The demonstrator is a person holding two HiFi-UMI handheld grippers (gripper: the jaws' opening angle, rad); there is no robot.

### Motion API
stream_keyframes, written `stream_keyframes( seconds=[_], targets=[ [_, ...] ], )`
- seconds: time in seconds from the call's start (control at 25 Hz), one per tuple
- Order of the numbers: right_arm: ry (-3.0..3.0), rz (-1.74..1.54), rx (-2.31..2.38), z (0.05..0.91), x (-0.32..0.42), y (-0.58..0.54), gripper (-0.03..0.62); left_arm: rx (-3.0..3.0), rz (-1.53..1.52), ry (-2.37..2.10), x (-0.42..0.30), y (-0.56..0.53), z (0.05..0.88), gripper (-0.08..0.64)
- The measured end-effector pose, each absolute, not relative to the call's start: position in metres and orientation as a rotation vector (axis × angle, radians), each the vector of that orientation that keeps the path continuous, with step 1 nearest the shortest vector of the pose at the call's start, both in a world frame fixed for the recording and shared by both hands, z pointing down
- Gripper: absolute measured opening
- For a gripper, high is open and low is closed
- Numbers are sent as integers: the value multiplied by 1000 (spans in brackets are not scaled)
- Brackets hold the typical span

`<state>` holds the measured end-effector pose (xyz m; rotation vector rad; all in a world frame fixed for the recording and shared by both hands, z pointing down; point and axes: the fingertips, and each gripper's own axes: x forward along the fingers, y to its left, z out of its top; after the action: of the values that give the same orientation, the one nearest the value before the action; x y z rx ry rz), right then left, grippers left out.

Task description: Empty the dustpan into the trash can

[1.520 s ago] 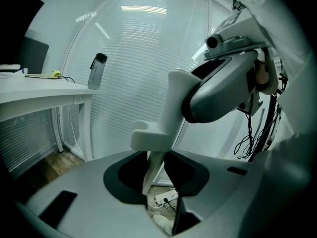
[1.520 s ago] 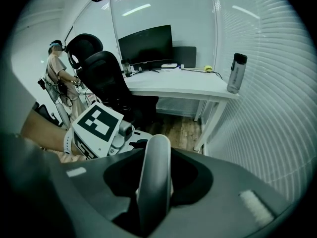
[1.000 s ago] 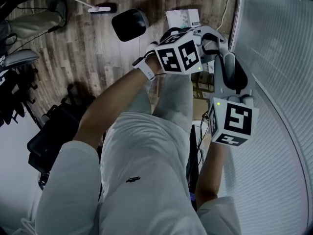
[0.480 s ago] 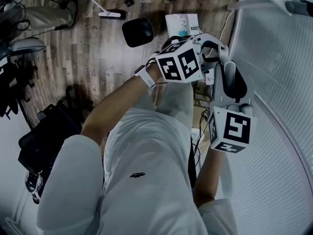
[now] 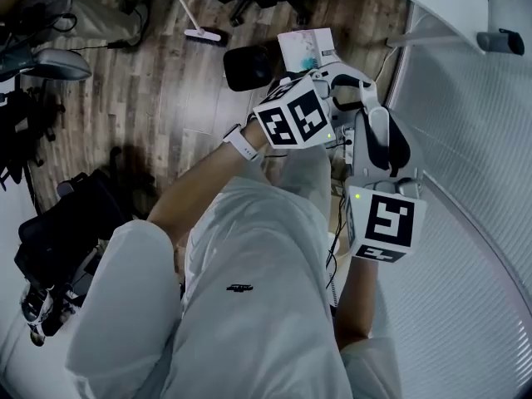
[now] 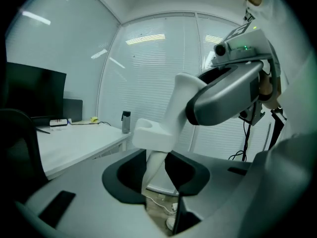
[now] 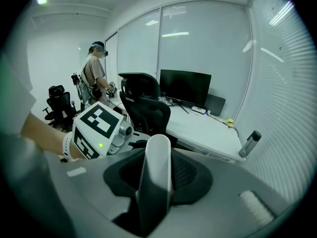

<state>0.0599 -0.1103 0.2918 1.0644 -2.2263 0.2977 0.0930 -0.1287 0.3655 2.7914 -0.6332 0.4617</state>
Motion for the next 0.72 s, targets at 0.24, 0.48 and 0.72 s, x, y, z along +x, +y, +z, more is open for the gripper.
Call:
stream_keyframes(
  seconds=[0.24,0.48,0.72],
  targets=[
    [-2292,251,1033,262,35,-104,129,2791,463,-738,63,-128,335,118],
    [-2331,223,995,246,4,-89,129,2787,468,-807,29,-116,318,118],
    [-2377,147,903,235,-36,-79,127,2761,475,-890,-7,-107,311,118]
  ],
)
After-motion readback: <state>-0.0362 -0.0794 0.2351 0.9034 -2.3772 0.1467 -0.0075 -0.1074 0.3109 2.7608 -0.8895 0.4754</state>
